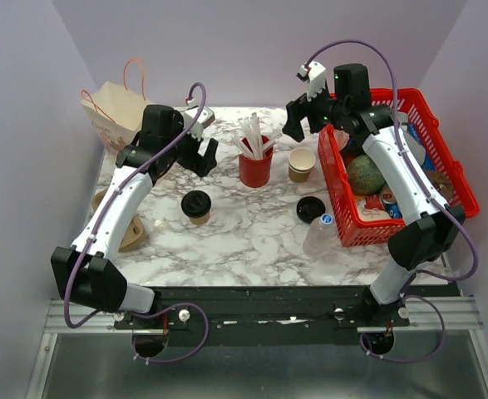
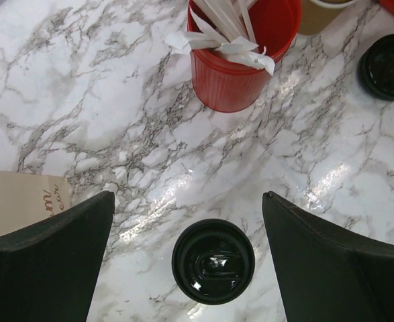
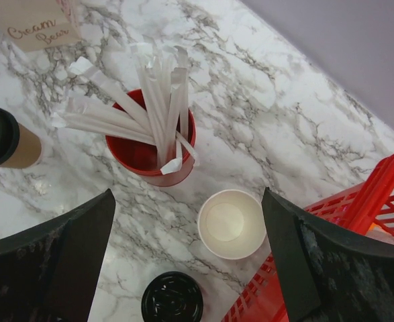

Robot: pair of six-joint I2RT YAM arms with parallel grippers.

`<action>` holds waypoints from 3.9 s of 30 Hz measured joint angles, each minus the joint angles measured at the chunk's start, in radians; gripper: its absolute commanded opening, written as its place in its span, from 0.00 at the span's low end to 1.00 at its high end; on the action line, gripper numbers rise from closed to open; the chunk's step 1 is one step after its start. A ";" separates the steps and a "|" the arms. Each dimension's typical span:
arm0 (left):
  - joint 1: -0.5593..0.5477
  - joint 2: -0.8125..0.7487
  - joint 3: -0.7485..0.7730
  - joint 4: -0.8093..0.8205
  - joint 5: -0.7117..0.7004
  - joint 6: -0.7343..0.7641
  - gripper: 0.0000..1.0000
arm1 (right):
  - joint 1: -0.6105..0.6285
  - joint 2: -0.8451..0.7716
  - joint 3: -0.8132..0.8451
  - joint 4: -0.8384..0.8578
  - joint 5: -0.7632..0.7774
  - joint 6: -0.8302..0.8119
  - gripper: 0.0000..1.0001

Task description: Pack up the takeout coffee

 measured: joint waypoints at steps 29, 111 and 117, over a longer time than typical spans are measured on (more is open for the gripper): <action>0.086 -0.063 0.105 -0.402 -0.208 0.262 0.94 | 0.008 -0.109 -0.218 0.100 -0.315 -0.170 0.89; 0.665 0.216 -0.026 -0.440 -0.350 -0.150 0.07 | 0.212 0.024 -0.078 -0.083 -0.253 -0.302 0.88; 0.665 0.157 0.011 -0.477 -0.314 -0.112 0.00 | 0.212 0.024 -0.078 -0.083 -0.253 -0.302 0.88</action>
